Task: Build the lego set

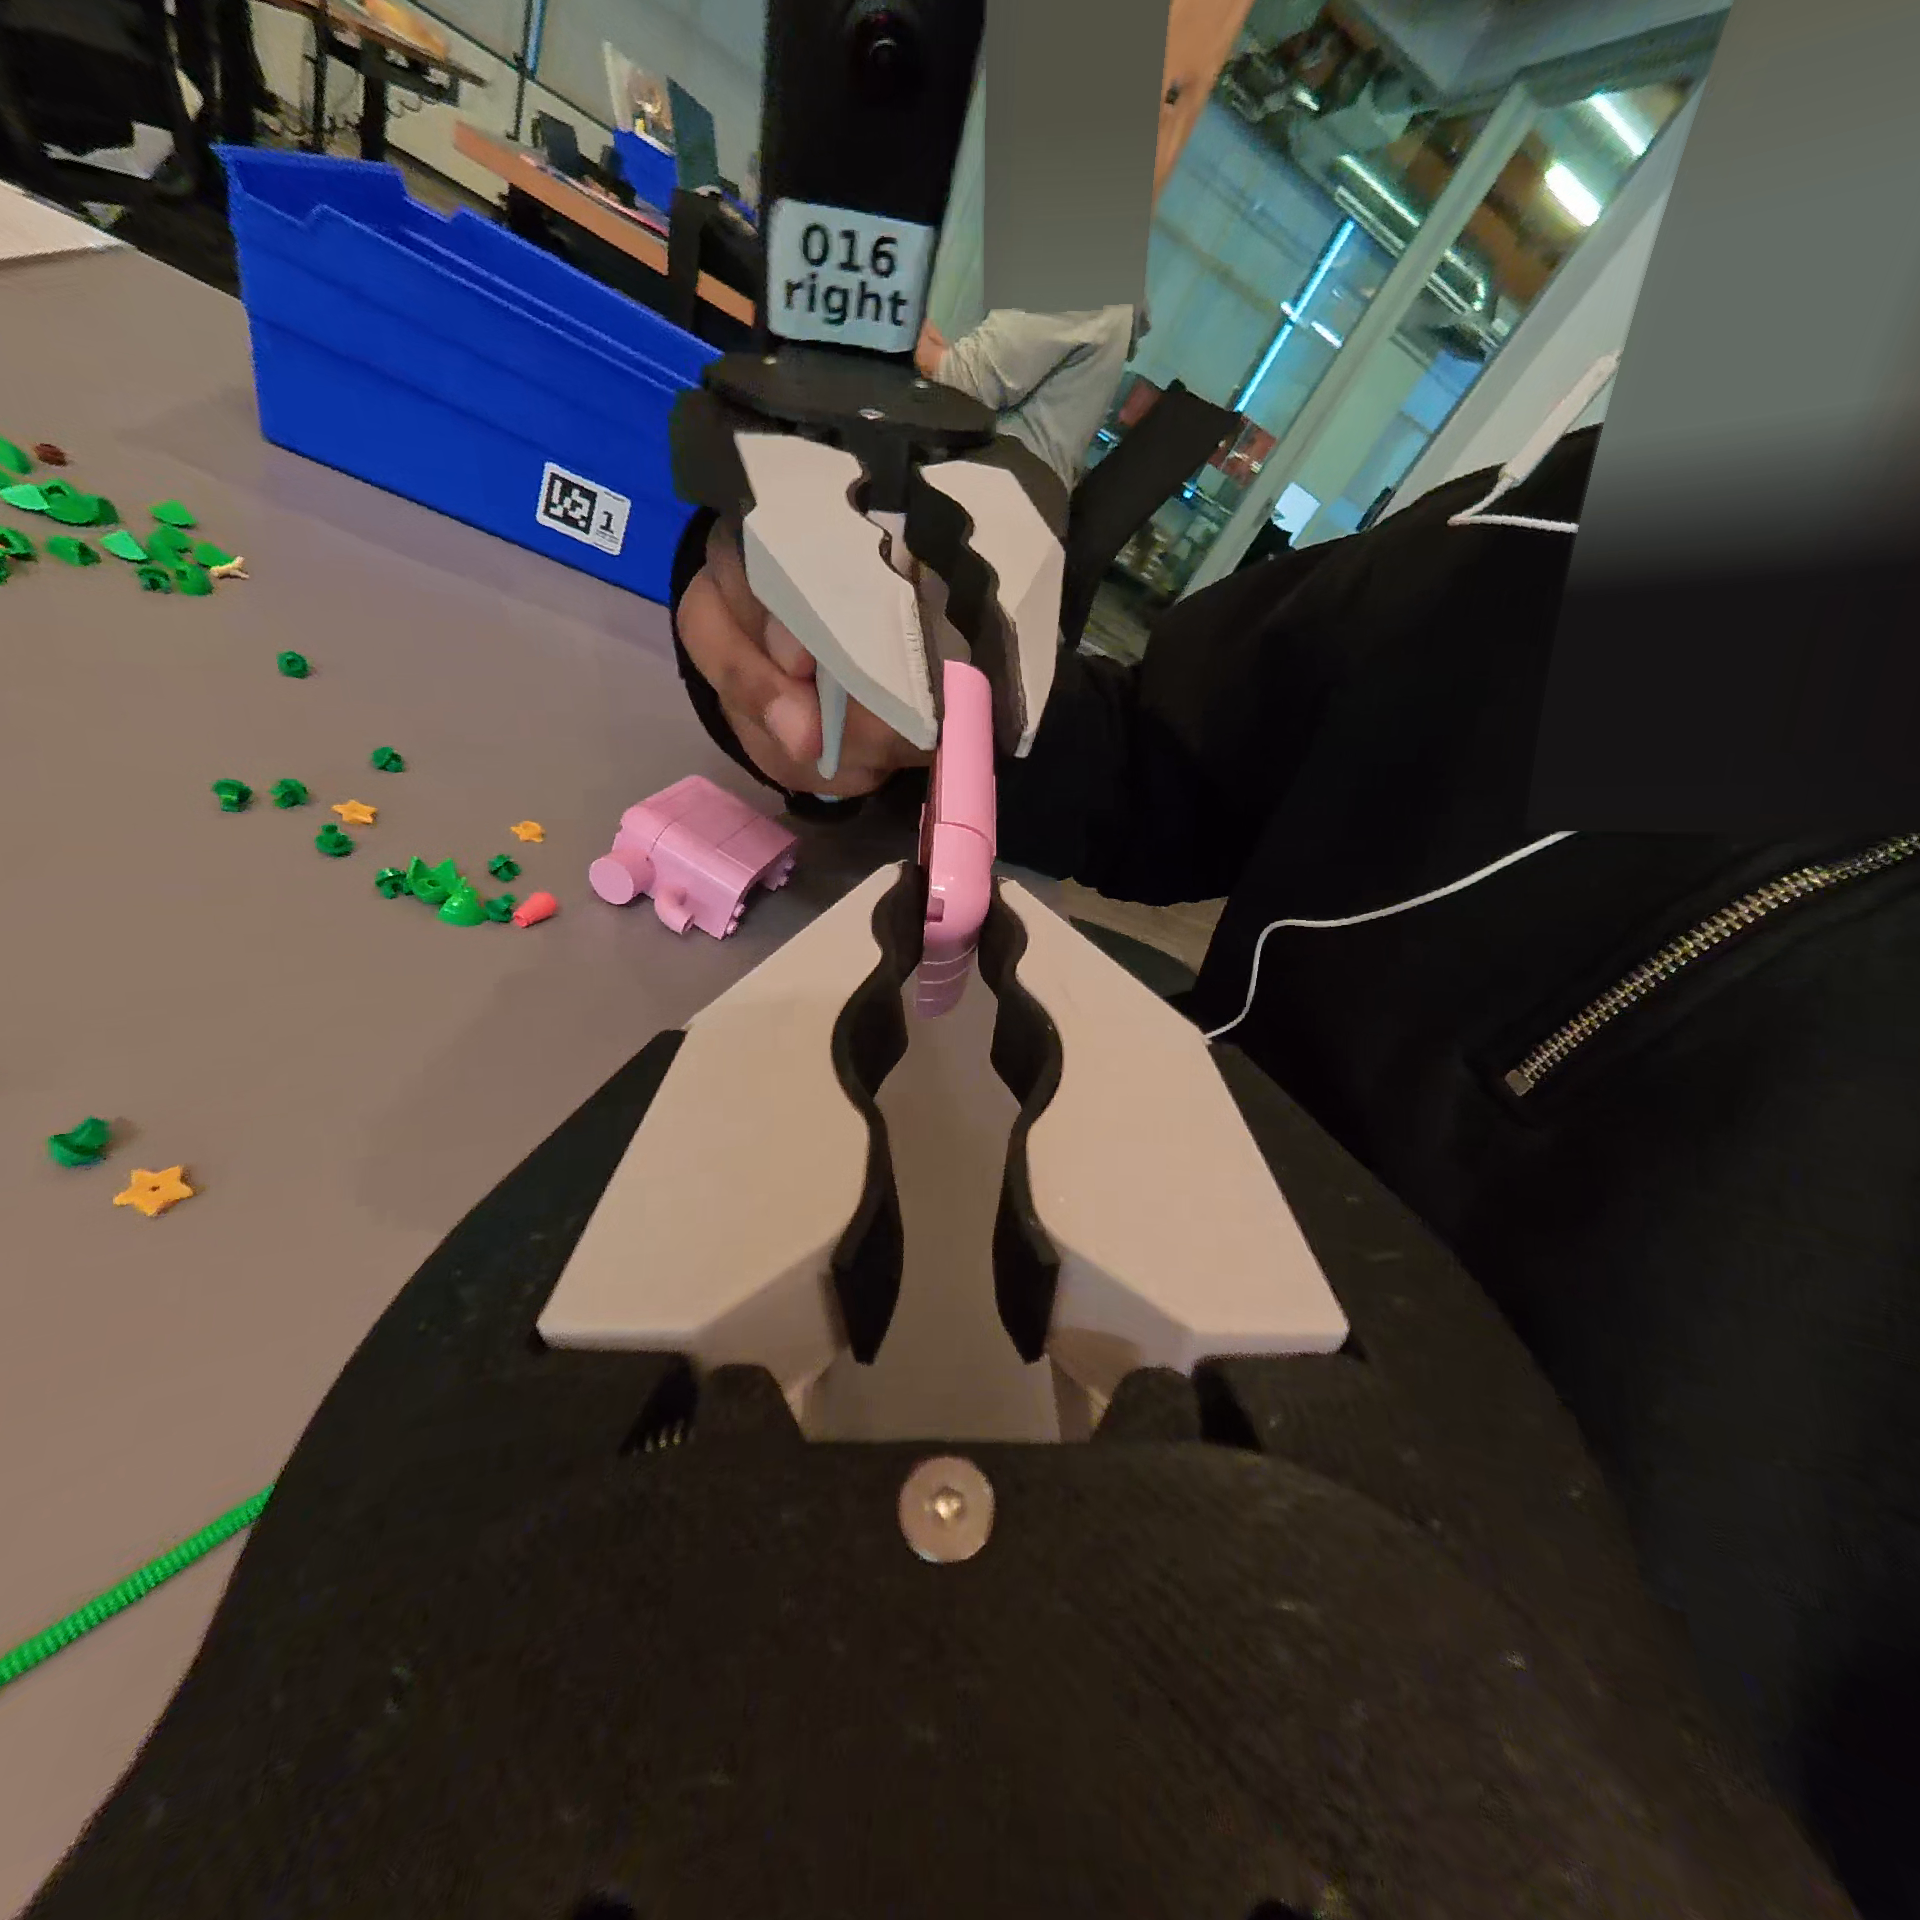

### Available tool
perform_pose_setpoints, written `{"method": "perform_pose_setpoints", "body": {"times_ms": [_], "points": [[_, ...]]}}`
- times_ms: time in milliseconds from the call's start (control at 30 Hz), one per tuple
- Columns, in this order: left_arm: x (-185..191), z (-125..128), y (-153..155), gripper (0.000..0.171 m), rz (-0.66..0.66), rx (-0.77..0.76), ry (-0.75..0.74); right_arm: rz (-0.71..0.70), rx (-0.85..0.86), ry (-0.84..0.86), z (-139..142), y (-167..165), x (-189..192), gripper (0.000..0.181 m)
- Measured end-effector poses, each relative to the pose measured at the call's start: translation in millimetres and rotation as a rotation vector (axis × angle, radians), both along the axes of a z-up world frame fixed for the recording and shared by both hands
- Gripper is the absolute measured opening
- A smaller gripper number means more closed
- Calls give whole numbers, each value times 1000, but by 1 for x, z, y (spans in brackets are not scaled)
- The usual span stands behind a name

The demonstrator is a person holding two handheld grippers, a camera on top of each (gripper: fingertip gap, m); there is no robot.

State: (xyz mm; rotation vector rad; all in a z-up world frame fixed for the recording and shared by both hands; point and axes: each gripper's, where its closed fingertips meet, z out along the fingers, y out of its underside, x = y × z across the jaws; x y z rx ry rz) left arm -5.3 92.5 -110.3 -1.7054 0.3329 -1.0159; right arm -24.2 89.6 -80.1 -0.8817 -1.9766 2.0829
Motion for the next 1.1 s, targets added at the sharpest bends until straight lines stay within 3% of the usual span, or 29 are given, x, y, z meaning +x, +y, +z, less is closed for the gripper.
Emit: {"method": "perform_pose_setpoints", "body": {"times_ms": [133, 200, 367, 500, 1100], "points": [[-13, 1, 7, 6, 108, 53, 35, -81, -77, -57, -1, 9, -16, 7], [-21, 8, 9, 23, 158, 81, 6, -139, -57, -49, -4, 15, -22, 7], [-22, 11, 11, 8, 173, 76, -28, -132, -88, -51, -1, 10, -20, 7], [-23, 11, 9, 12, 155, 71, -50, -141, -144, -80, 1, 16, -23, 7], [-15, 30, -3, 7, 64, 123, -146, 86, -494, -239, 19, 14, -11, 8]]}}
